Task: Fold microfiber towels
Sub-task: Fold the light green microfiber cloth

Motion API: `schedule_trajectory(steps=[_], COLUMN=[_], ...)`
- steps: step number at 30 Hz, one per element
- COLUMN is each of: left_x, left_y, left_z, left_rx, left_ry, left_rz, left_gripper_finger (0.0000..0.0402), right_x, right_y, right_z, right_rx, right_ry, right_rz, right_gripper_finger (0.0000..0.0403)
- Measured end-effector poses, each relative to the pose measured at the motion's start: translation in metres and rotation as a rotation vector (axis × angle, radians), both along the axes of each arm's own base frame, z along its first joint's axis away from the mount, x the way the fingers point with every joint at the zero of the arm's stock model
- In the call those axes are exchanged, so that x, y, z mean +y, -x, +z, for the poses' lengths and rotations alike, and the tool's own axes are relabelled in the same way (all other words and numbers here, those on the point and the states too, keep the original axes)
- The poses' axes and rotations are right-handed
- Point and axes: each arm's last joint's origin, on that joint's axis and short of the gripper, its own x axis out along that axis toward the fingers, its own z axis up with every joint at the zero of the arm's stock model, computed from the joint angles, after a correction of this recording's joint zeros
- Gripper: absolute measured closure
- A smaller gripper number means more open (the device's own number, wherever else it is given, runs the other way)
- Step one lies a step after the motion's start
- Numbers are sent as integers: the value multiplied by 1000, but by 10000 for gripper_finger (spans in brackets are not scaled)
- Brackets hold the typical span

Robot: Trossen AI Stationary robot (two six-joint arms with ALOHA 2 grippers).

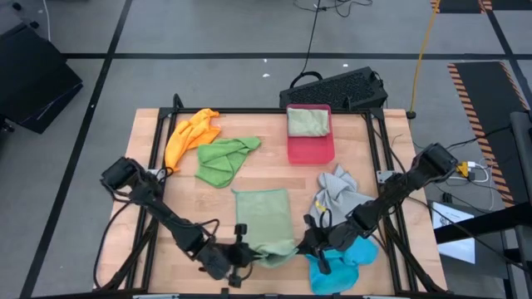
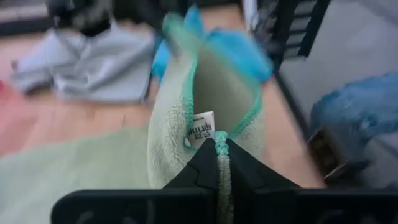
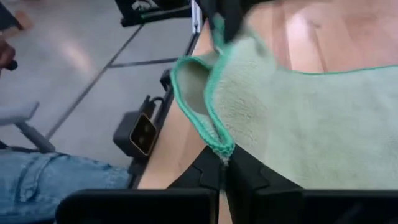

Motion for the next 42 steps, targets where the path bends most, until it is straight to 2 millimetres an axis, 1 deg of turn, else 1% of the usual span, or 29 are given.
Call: schedule_trajectory(steps=[2,5,9,12,17,22,26,29,35,38,42], left_x=[-4,-4,0,0,4,8,12,15,22,29,46], left_y=[6,18,26,29,27,25,26,26,21,17,14], left_z=[11,22,38,44,44,42,38,36,36,34,26], left_rx=[-40,-55,-91,-113,-112,-106,-85,-74,-74,-54,21], left_ry=[1,-50,-57,-58,-64,-68,-79,-56,-64,-88,-122], left_rz=[12,51,90,103,127,158,221,266,295,318,387], left_gripper_finger=[382,382,394,394,383,394,390,387,395,389,390], right_x=[-1,-2,-5,-9,-19,-26,-30,-34,-47,-54,-65], right_y=[2,3,5,5,-1,-5,-7,-9,-16,-21,-26], right_z=[5,14,26,32,34,32,31,31,26,22,14], right_rx=[-5,-30,-82,-119,-137,-118,-117,-113,-92,-84,-43], right_ry=[-16,-38,-40,-15,2,24,41,61,105,133,187], right_rz=[1,16,14,-23,-55,-81,-89,-96,-129,-145,-167], right_gripper_finger=[397,397,397,397,397,397,397,397,397,397,397])
